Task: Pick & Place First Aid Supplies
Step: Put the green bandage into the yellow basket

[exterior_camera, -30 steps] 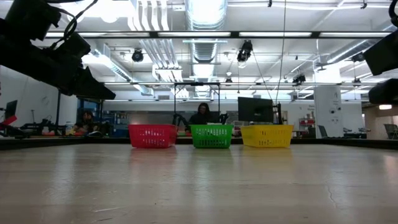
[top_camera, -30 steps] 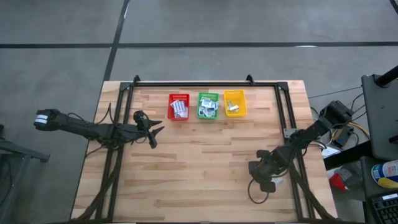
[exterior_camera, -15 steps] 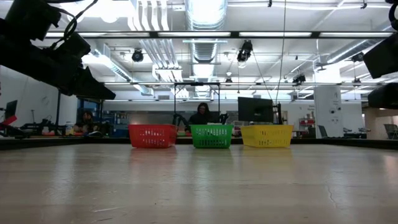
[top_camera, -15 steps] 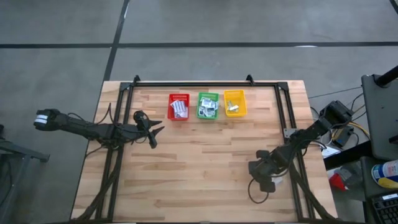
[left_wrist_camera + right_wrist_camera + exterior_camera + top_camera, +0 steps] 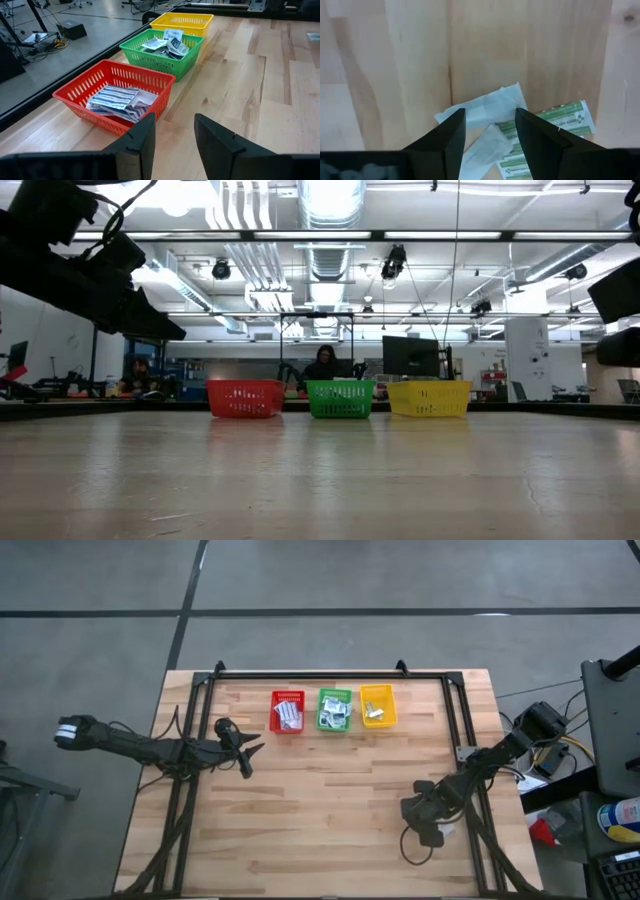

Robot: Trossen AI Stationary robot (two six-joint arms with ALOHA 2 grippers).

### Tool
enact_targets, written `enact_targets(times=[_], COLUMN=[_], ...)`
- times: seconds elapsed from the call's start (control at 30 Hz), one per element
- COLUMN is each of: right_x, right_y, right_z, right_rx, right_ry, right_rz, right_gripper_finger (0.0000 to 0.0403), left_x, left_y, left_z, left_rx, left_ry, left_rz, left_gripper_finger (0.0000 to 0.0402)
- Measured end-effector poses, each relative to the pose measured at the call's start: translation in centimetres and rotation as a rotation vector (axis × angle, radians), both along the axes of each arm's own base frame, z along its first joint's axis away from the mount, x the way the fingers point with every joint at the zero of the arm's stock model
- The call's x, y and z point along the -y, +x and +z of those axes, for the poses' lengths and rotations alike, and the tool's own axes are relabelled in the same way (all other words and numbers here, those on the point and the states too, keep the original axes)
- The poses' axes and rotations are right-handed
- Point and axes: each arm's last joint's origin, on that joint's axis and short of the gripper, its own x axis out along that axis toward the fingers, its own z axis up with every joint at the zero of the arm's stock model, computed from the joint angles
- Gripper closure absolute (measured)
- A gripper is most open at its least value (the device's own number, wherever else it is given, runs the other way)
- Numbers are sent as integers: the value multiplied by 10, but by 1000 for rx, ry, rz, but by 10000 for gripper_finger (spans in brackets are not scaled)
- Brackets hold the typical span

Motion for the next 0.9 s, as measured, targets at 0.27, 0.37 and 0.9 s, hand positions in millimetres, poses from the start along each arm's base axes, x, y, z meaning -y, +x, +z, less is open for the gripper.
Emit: enact_targets(times=[0.27,0.37,0.9], right_x=[2,2,2], right_y=[-1,0,2], right_z=[-2,-4,-12], right_rx=[18,21,12], right_ry=[-23,-45,-90], right_rz=[-35,-41,-76], right_gripper_finger=[238,252,373], left_x=[0,0,0], left_y=[0,0,0], left_z=[0,0,0], left_rx=[0,0,10], left_ry=[0,0,-18], left_rz=[0,0,6], left_gripper_finger=[268,268,268])
